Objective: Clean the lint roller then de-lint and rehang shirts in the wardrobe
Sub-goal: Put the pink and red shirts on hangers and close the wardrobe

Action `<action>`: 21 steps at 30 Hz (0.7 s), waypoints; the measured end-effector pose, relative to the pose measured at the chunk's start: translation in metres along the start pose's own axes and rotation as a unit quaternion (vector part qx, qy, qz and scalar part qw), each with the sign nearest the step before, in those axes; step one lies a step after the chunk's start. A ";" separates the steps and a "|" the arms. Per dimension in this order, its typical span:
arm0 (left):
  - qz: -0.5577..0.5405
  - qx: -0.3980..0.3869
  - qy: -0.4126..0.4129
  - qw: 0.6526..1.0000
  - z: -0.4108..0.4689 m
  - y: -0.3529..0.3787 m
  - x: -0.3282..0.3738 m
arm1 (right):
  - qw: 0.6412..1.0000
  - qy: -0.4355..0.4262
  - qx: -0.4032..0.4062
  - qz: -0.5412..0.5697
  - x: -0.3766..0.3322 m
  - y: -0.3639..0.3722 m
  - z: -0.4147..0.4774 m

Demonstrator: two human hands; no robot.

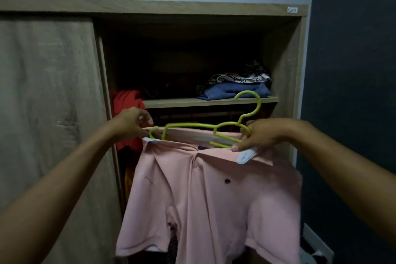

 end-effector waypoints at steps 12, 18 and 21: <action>-0.290 0.063 0.027 0.955 -0.023 0.024 0.065 | 0.947 -0.104 0.166 0.255 -0.015 -0.035 0.018; -0.374 0.092 -0.015 0.923 -0.027 0.024 0.056 | 0.899 -0.105 0.211 0.368 -0.011 -0.060 0.007; -0.377 0.095 -0.027 0.921 -0.027 0.027 0.054 | 0.896 -0.085 0.218 0.379 -0.008 -0.075 -0.001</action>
Point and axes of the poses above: each hand's wrist, its own z-axis towards the middle knuckle, its own y-axis out of the palm, x = y × z, the point moved 8 cm from there along z, towards the middle knuckle
